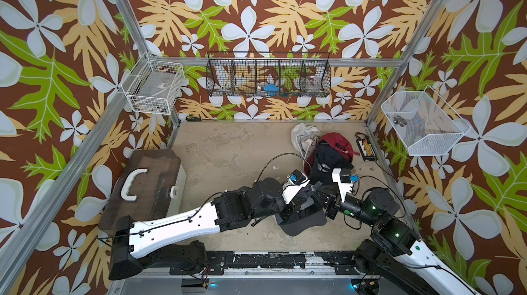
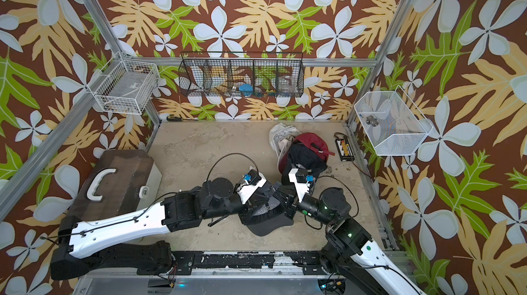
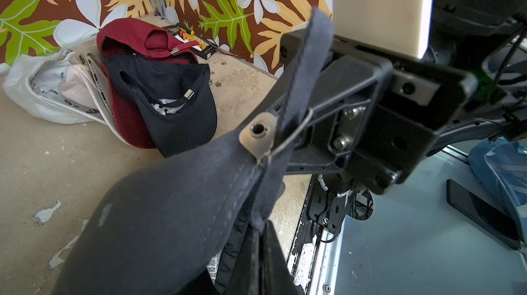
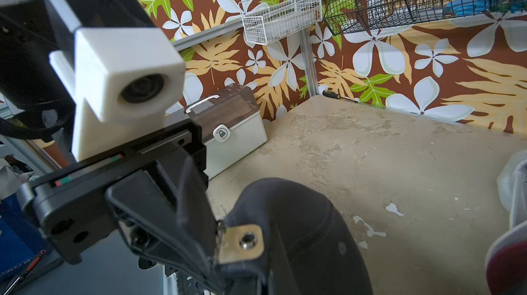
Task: Open the adjustable buckle of the baseball cap
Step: Pull the adjustable strap on the baseball cap.
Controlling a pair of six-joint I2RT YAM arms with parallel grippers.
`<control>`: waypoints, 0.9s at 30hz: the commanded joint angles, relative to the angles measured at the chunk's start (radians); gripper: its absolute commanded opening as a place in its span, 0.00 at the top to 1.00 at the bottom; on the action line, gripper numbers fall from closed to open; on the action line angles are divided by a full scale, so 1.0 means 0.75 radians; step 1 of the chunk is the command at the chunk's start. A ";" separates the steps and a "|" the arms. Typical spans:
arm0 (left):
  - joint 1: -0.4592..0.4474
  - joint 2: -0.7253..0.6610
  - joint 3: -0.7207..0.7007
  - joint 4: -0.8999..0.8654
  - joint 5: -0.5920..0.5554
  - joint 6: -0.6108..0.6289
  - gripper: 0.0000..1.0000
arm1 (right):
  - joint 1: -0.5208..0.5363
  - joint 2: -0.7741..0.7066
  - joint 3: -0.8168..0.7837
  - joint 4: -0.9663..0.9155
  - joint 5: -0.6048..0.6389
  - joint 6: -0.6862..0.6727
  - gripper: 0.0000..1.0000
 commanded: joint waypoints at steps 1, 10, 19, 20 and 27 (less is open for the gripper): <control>0.000 -0.019 -0.024 0.005 0.014 -0.021 1.00 | 0.002 0.004 -0.003 0.077 0.034 0.038 0.98; 0.001 -0.084 -0.118 0.014 0.017 -0.054 1.00 | 0.002 0.030 -0.011 0.094 0.051 0.066 1.00; 0.000 -0.129 -0.171 -0.006 0.013 -0.063 1.00 | 0.001 0.037 -0.006 0.096 0.057 0.073 1.00; 0.001 -0.133 -0.175 -0.006 0.013 -0.064 1.00 | 0.002 0.037 -0.008 0.097 0.059 0.073 1.00; 0.000 -0.155 -0.186 -0.022 0.010 -0.066 1.00 | 0.001 0.047 -0.004 0.098 0.087 0.084 1.00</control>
